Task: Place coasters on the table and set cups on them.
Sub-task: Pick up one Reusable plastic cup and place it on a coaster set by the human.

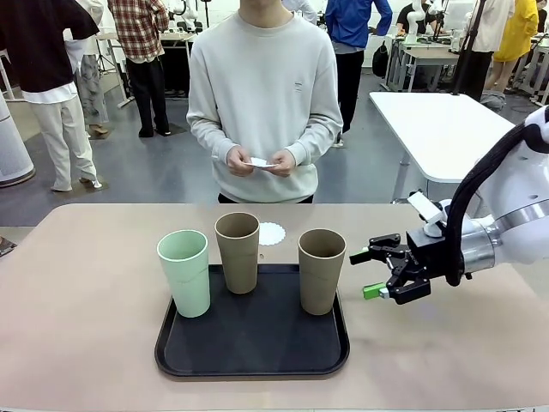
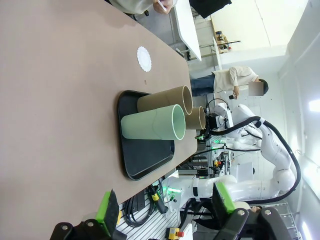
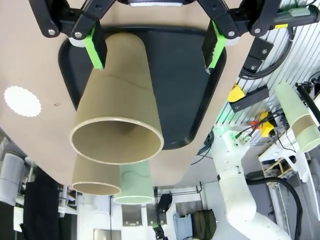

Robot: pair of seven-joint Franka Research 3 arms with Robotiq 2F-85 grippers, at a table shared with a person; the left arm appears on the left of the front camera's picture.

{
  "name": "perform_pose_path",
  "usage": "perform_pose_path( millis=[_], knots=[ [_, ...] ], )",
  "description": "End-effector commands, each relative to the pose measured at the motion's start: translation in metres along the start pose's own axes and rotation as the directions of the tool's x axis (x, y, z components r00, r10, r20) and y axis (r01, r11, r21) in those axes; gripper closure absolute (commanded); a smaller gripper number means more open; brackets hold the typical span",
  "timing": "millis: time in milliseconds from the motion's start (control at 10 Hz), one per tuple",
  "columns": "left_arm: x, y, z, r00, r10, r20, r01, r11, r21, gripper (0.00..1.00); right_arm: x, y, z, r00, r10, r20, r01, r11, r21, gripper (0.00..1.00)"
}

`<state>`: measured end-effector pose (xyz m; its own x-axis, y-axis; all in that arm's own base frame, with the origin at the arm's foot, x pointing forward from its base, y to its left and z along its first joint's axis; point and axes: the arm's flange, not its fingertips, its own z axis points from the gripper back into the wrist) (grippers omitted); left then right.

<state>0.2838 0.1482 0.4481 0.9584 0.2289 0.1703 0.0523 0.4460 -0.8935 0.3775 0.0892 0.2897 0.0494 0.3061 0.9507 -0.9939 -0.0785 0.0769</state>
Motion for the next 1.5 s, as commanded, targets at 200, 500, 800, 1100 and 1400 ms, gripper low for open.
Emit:
perform_pose_path(
  millis=[200, 500, 800, 1100, 1400],
  knots=[
    [0.0, 0.001, 0.0, 1.0, -0.018, 0.001, 0.018, 1.0, -0.014, 0.0, -0.01, -0.013, -0.017, 0.999, 0.03, -0.026, -0.031, 0.998, -0.05, 0.0],
    [0.0, 0.001, 0.0, 1.0, -0.018, 0.001, 0.018, 1.0, -0.014, 0.0, -0.015, -0.02, -0.024, 0.999, 0.022, -0.04, -0.025, 0.997, -0.079, 0.0],
    [0.0, 0.001, 0.0, 1.0, -0.018, 0.001, 0.018, 1.0, -0.014, 0.0, -0.014, -0.024, -0.037, 0.998, 0.038, -0.057, -0.042, 0.996, -0.077, 0.0],
    [0.0, 0.001, 0.0, 1.0, -0.018, 0.001, 0.018, 1.0, -0.014, 0.0, -0.012, -0.029, -0.048, 0.997, 0.043, -0.066, -0.048, 0.995, -0.085, 0.0],
    [0.0, 0.001, 0.0, 1.0, -0.018, 0.001, 0.018, 1.0, -0.014, 0.0, -0.013, -0.033, -0.055, 0.997, 0.026, -0.069, -0.032, 0.995, -0.099, 0.0]
  ],
)
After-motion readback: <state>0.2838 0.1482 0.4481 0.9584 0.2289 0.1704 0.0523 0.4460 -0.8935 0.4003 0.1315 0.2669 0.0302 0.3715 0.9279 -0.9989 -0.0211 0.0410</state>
